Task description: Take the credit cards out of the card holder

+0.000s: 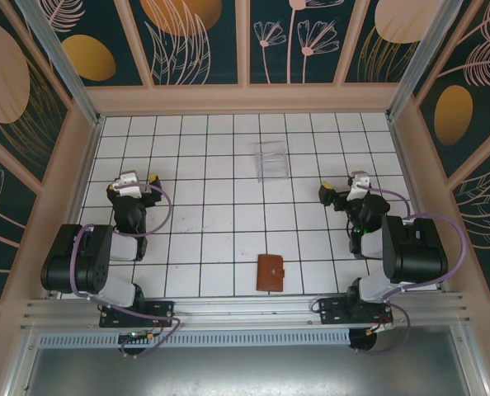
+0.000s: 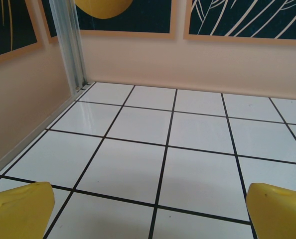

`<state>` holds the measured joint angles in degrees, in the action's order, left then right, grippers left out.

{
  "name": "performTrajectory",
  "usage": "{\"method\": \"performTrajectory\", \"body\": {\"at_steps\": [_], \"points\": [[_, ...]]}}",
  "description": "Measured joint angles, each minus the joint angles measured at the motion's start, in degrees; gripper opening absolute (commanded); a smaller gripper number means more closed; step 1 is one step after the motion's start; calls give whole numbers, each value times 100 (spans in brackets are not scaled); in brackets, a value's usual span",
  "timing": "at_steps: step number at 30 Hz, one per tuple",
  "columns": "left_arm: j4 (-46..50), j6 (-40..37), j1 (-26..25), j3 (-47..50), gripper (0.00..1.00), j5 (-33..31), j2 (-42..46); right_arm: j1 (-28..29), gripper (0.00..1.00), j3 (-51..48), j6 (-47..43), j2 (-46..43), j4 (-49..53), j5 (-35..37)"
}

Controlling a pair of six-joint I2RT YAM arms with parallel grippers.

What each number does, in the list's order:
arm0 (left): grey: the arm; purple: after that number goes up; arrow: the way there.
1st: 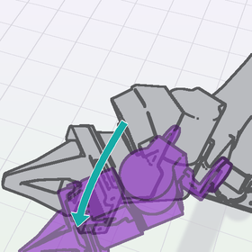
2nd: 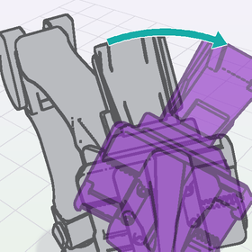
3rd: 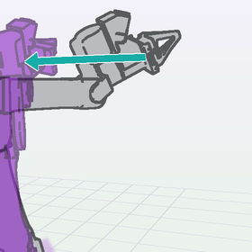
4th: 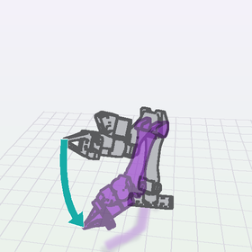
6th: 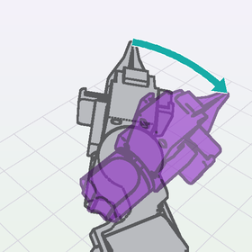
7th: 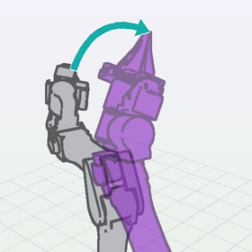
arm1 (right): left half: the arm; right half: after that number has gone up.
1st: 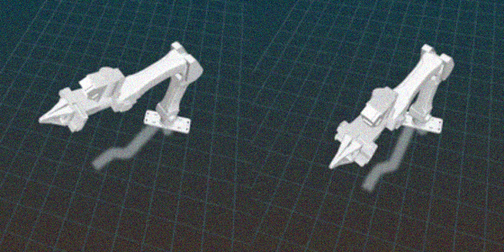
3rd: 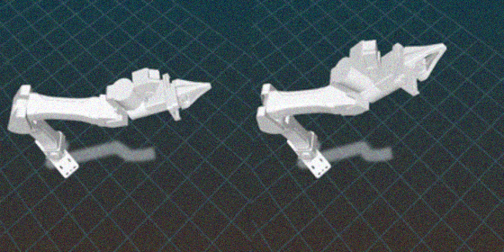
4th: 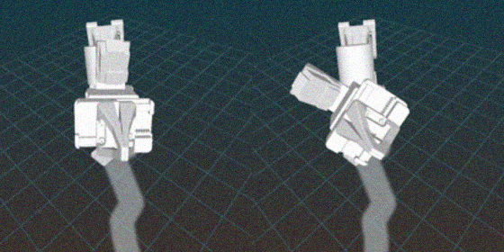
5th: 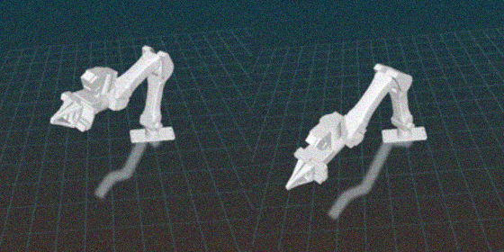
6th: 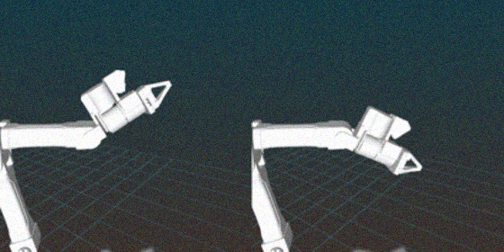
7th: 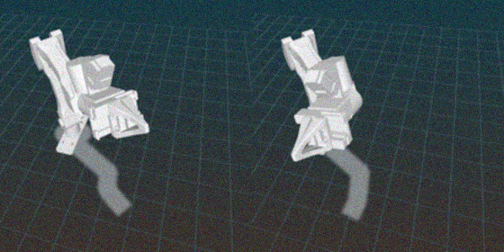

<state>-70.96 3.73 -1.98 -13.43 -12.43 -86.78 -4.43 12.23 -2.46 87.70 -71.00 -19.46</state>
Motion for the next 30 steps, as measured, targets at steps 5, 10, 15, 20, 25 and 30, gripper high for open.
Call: {"method": "performTrajectory", "body": {"at_steps": [5, 10, 15, 20, 25, 30], "points": [[0, 0, 0, 0, 99, 0, 0, 0, 99, 0, 0, 0, 0, 0], [33, -2, 0, 2, 99, 0, 28, 44, 99, 28, 4, -17, 133, 315], [798, -2, -42, -203, 99, -157, 636, 146, 99, 413, 7, -369, 1021, 562], [1797, 66, -350, -841, 98, -483, 1095, 229, 95, 1368, 131, -614, 2463, 728], [3032, 339, -841, -1700, 98, -575, 1143, 409, 88, 2391, 398, -590, 4129, 767], [4461, 1014, -1152, -2599, 97, -280, 1121, 811, 81, 3123, 743, -382, 5364, 785]]}}
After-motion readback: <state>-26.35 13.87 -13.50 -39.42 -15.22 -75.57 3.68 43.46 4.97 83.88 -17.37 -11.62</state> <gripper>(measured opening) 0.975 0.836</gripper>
